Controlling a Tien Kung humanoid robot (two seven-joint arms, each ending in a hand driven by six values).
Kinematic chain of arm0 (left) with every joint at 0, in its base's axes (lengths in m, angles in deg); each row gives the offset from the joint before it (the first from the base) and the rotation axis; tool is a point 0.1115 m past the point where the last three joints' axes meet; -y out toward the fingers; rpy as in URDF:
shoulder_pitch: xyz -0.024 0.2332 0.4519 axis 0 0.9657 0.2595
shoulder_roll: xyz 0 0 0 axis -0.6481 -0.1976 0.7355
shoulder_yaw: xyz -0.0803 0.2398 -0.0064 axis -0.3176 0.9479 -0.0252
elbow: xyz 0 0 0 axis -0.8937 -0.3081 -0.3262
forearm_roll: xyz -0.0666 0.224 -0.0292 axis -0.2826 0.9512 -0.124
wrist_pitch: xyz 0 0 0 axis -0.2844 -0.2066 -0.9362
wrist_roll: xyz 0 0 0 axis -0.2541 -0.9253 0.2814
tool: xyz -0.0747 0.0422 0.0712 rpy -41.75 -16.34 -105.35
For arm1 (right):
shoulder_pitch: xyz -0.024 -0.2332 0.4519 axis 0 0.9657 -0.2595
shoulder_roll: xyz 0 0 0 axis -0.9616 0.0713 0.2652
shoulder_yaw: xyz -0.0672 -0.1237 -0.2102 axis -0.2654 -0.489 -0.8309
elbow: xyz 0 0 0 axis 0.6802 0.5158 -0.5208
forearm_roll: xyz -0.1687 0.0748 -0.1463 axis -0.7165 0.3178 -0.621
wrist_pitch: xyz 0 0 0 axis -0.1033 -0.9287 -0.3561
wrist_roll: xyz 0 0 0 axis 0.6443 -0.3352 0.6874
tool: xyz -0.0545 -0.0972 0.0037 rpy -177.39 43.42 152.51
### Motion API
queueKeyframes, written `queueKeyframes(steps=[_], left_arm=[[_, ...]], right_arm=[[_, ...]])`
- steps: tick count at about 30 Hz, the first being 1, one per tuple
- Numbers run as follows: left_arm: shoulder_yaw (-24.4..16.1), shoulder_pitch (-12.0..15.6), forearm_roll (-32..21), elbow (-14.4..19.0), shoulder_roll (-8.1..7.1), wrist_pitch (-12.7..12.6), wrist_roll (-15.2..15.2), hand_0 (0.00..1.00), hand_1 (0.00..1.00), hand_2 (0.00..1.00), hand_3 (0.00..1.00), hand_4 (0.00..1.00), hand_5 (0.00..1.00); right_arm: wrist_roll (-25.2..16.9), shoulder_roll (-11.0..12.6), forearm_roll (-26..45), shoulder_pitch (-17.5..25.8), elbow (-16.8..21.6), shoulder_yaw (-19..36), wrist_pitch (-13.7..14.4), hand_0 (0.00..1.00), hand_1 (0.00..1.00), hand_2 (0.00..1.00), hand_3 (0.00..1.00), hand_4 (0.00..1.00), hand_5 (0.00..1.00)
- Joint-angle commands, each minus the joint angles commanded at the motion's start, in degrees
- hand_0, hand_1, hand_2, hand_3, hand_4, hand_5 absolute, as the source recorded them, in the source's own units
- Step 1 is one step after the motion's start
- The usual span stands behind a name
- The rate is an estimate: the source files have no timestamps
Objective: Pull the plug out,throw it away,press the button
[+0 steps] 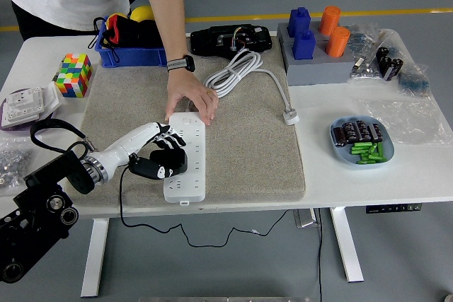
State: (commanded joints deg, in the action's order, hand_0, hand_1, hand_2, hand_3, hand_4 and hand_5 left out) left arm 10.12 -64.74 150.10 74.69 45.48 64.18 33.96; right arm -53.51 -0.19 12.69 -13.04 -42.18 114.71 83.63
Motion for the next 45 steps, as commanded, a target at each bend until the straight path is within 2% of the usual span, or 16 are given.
queueKeyframes(steps=[1,6,7,12,20,24,33,36,37,42,43,45], left_arm=[[0.03,-0.05,0.25,-0.08,0.05,-0.19,0.02,0.49,0.417,0.427,0.574,0.729,0.002],[-0.19,-0.15,0.25,0.07,0.15,-1.73,-0.13,0.49,0.417,0.427,0.574,0.729,0.002],[-0.34,-0.13,0.1,0.16,0.16,-2.07,-0.32,0.404,0.353,0.38,0.562,0.665,0.002],[-0.97,-0.18,0.27,0.96,0.05,-2.84,-0.72,0.404,0.353,0.38,0.562,0.665,0.002],[-2.17,-0.56,-0.8,1.93,-0.31,-2.05,-0.57,0.4,0.353,0.374,0.561,0.668,0.002],[-3.61,-1.94,-0.71,-0.87,-0.32,-2.52,-1.08,0.4,0.353,0.374,0.561,0.668,0.002],[-6.1,-6.2,2.43,-11.47,0.6,-4.96,-2.42,0.424,0.361,0.366,0.56,0.671,0.002],[-5.87,-6.98,3.2,-13.8,0.89,-5.51,-2.19,0.424,0.361,0.366,0.56,0.671,0.002],[-5.71,-7.24,4.54,-14.75,1.09,-5.93,-2.14,0.463,0.398,0.392,0.572,0.677,0.002],[-5.28,-7.41,3.95,-16.34,1.57,-5.94,-2.06,0.463,0.398,0.392,0.572,0.677,0.002],[-5.1,-7.47,3.94,-16.58,1.66,-5.83,-1.92,0.534,0.479,0.492,0.592,0.701,0.002],[-4.91,-7.52,3.83,-16.75,1.77,-5.79,-1.63,0.534,0.479,0.492,0.592,0.701,0.002]], right_arm=[[0.0,0.0,0.0,0.0,0.0,0.0,0.01,0.725,0.679,0.66,0.649,0.745,0.61],[-0.02,0.01,0.0,0.09,-0.03,-0.04,0.02,0.725,0.679,0.66,0.649,0.745,0.61],[-0.03,0.01,0.0,0.13,-0.03,-0.05,0.03,0.725,0.679,0.659,0.649,0.744,0.61],[-0.05,-0.05,-0.01,0.11,-0.04,0.03,0.05,0.725,0.679,0.659,0.649,0.744,0.61],[-0.05,-0.12,0.0,0.07,-0.03,0.12,0.03,0.725,0.679,0.66,0.648,0.744,0.609],[-0.04,-0.1,0.04,0.09,-0.05,0.01,0.01,0.725,0.679,0.66,0.648,0.744,0.609],[-0.06,-0.09,0.17,0.17,-0.09,-0.12,0.01,0.725,0.679,0.658,0.648,0.744,0.609],[-0.04,-0.11,0.17,0.18,-0.11,-0.07,0.0,0.725,0.679,0.658,0.648,0.744,0.609],[-0.05,-0.13,0.15,0.19,-0.1,-0.01,0.02,0.725,0.679,0.659,0.648,0.744,0.608],[-0.04,-0.23,0.24,0.21,-0.14,0.0,-0.01,0.725,0.679,0.659,0.648,0.744,0.608],[-0.03,-0.23,0.24,0.23,-0.17,-0.02,-0.01,0.725,0.678,0.658,0.648,0.744,0.608],[-0.04,-0.21,0.26,0.25,-0.14,-0.07,-0.02,0.725,0.678,0.658,0.648,0.744,0.608]])
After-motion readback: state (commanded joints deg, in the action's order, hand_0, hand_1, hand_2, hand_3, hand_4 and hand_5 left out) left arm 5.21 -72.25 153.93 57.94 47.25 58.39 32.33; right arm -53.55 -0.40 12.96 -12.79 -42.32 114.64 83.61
